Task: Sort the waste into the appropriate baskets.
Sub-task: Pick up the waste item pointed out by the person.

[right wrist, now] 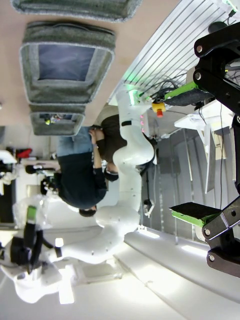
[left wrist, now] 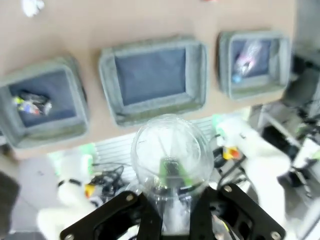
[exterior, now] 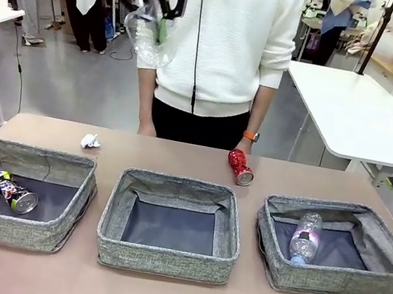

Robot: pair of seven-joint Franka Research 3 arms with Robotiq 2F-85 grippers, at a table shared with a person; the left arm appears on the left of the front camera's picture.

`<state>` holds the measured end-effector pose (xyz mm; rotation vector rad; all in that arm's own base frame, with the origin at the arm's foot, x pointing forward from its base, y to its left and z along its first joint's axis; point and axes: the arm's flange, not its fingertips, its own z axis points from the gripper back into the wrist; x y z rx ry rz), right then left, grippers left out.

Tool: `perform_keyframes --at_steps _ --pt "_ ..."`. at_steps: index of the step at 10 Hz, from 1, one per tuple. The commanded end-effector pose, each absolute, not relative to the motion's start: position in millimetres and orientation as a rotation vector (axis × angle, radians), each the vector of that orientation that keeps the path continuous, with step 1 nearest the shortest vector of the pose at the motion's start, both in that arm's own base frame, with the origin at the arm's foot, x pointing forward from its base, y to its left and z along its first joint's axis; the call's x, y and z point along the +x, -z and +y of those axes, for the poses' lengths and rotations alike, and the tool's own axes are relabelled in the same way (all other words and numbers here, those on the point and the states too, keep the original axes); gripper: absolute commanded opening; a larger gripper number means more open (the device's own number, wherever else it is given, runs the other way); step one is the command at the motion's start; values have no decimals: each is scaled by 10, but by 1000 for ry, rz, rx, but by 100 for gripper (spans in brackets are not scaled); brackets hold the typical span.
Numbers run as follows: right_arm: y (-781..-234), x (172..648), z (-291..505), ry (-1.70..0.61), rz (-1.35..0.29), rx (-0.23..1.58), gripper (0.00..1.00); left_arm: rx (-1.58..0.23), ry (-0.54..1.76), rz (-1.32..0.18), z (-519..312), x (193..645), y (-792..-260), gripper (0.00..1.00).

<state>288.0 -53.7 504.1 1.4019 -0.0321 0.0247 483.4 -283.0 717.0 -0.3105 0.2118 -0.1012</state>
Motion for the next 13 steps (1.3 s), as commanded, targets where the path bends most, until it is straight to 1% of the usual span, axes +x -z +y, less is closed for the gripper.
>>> perform_keyframes --at_steps 1,2,4,5,13 --pt "-5074 2891 -544 -40 -43 1417 100 -287 105 230 -3090 5167 -7691 5" --pt "-5074 2891 -544 -40 -43 1417 100 -291 96 224 -3158 5200 -7797 5" --pt "-5074 2891 -544 -40 -43 1417 100 -339 123 284 -3212 5246 -7784 5" --pt "-5074 2891 -544 -40 -43 1417 100 -314 115 235 -3032 4887 -7438 5" --pt "-5074 2891 -544 -40 -43 1417 100 -314 115 235 -3032 4887 -7438 5"
